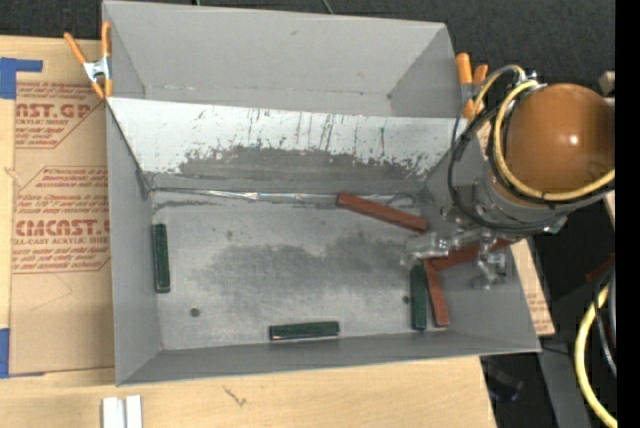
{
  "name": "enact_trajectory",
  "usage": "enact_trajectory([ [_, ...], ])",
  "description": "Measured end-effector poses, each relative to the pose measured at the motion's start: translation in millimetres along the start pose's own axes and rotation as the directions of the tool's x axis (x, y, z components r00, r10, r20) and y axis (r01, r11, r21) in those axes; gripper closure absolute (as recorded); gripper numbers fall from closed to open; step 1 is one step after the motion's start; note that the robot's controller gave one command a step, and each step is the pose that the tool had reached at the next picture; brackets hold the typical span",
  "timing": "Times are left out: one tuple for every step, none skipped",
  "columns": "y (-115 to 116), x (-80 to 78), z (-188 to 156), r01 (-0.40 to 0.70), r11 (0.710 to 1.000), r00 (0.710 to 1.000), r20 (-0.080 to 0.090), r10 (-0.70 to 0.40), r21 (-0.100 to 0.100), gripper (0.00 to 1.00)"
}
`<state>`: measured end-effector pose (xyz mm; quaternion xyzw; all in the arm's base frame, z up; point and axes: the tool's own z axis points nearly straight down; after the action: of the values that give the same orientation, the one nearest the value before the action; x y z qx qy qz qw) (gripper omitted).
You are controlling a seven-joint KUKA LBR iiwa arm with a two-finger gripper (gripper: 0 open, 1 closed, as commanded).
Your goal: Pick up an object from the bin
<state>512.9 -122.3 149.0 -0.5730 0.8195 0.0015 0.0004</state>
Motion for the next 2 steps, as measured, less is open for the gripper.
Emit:
enact_trajectory([
  [-0.2,-0.1,-0.2,0.001,1.0,1.0,0.0,-0.001,0.001,0.0],
  [-7.7,0.8,-3.3,0.083,0.997,0.997,0.0,-0.083,0.0,0.0],
])
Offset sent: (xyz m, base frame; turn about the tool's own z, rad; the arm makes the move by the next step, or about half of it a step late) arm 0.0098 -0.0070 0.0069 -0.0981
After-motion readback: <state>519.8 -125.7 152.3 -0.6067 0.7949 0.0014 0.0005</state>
